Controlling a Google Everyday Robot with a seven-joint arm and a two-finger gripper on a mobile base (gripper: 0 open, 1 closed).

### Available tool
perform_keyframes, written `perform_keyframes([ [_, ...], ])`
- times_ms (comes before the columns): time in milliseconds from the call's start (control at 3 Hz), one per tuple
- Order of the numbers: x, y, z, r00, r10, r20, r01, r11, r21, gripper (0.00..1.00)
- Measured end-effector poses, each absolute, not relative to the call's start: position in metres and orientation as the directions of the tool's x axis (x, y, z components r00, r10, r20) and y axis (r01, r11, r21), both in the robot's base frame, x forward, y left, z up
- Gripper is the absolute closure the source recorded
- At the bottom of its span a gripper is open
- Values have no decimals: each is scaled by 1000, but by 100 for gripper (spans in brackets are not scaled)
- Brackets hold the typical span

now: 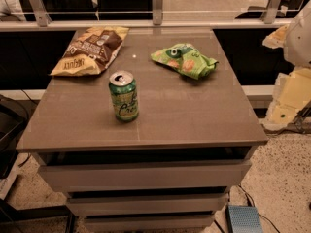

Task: Move green rice chip bag near green can

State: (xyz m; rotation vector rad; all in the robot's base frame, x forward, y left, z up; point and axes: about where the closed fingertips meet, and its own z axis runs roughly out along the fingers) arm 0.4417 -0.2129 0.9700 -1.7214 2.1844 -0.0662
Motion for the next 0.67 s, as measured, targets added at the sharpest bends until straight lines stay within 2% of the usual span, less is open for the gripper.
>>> perform_keyframes([
  [333,472,-199,949,-106,-936,-335,-935,209,-286,0],
  [667,528,-181,934,-3,-907,-420,-918,170,-359,0],
])
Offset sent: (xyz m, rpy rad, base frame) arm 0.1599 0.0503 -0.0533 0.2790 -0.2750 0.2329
